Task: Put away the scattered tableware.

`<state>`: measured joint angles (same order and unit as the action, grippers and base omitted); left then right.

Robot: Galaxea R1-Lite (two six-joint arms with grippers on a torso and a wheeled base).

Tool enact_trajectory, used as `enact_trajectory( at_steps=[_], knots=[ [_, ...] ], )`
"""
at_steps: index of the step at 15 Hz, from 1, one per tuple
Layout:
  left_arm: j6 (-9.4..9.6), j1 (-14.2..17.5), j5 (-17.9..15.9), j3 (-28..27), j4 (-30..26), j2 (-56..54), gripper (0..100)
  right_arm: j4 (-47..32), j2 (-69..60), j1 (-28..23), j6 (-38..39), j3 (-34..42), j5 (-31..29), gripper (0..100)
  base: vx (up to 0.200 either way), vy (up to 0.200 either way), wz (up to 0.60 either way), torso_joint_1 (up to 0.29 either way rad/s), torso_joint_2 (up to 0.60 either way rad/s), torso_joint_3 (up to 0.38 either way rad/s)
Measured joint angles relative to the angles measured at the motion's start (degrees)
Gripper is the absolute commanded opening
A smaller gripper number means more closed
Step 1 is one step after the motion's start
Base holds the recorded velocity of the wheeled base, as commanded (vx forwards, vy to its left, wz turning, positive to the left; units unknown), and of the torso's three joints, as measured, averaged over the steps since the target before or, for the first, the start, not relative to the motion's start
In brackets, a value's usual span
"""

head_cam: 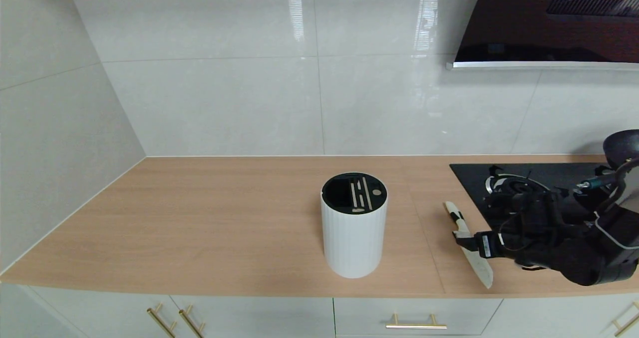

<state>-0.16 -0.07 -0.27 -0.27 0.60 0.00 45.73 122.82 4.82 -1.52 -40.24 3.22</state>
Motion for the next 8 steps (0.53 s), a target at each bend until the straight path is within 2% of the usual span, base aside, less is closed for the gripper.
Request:
enact_trajectory(
  at_steps=[3,8],
  knots=[
    [0.00,0.0,0.0,0.0,0.0,0.0,100,7.5,5.0,0.7,-0.4,-0.1,-1.9,100,0.000,0.000,0.00,0.000,0.00,0.000],
    [0.00,0.0,0.0,0.0,0.0,0.0,100,12.9,10.5,1.8,-0.5,-2.4,-4.2,100,0.000,0.000,0.00,0.000,0.00,0.000]
  ],
)
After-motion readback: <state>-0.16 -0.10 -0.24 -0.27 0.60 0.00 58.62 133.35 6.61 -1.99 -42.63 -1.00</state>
